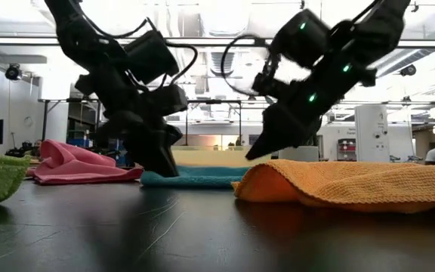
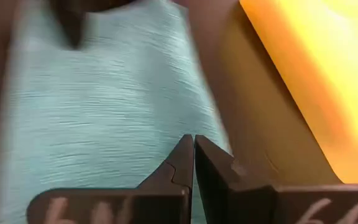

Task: Fold microfiber towels
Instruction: Fold the blue microfiber cloth

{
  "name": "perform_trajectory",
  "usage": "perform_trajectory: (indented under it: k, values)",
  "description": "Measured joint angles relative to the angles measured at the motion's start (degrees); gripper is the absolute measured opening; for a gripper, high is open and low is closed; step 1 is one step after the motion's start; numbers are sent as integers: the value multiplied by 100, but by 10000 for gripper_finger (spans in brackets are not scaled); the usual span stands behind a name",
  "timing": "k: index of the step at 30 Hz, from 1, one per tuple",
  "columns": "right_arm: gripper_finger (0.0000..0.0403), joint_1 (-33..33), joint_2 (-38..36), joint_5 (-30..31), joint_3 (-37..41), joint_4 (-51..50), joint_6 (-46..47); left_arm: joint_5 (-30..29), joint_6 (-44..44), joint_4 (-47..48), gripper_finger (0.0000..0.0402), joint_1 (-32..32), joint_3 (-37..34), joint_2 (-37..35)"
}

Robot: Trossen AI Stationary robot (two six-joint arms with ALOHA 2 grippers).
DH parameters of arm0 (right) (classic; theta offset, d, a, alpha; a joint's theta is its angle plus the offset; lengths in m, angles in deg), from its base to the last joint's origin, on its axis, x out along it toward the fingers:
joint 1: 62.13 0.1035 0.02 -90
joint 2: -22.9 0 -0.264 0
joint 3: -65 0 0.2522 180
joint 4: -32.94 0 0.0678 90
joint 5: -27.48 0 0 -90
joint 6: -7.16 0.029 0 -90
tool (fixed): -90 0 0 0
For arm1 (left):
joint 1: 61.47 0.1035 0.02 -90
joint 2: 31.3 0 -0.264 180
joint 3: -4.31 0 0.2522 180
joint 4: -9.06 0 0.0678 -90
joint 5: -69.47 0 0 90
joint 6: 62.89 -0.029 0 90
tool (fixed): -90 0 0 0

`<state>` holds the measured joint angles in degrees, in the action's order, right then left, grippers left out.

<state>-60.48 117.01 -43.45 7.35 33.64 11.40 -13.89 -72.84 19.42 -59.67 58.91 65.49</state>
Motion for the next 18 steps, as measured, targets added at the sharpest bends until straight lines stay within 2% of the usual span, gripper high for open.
perform_trajectory:
  k: [3,9,18]
  values:
    - [9,-187,227,-166,-79,130,18,43,1,320,7,-146,-9,-26]
    - [14,-565,495,-1311,-376,239,112,34,2,359,7,-192,-24,-41]
    - [84,-793,546,-1353,-797,325,-422,17,-90,360,8,-192,-22,-89]
